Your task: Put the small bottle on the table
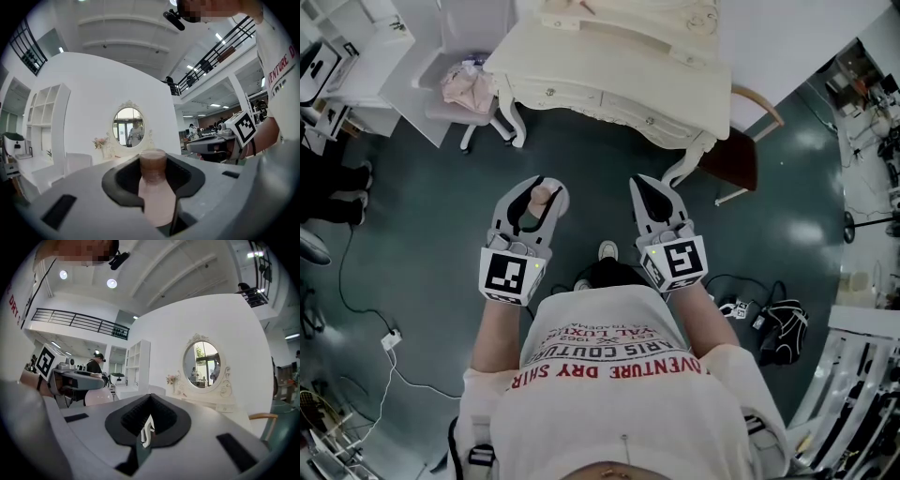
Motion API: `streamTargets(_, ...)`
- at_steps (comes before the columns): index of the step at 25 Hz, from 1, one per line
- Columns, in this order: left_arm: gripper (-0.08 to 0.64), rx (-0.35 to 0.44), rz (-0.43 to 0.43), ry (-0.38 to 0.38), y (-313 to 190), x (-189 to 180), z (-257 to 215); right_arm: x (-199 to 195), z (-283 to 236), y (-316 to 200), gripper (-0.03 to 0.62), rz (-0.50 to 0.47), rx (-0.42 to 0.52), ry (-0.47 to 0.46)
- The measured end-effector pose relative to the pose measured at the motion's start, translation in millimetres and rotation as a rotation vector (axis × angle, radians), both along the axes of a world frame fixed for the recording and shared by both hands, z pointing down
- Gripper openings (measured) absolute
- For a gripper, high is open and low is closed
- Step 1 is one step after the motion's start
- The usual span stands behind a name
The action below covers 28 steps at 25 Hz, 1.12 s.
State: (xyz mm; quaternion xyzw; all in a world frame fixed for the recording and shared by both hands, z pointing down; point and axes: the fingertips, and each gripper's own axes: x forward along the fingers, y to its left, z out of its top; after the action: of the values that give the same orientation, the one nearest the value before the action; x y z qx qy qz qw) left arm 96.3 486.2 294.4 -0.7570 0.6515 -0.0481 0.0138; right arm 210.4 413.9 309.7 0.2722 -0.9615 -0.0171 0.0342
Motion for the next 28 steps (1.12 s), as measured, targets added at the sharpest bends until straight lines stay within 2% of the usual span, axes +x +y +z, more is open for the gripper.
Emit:
streamTargets(6,0.138,-0.016,-0.003,-0.002,-14.4,-6.6,8.0,-5.8,8.5,-19.3,-0.002,0.017,-0.021,0.003)
streamTargets(12,0.138,-0.028,-0.025,0.01,-54.7,-23.8,16.9,-23.6,19.7,-67.6,-0.002,-0.006,-0.05,0.0)
streamTargets(28,0.138,-0.018,-0.116,0.004,-272.8,-69.2,13.0,-69.8,10.1,-300.4,-0.002,-0.09,-0.051,-0.009)
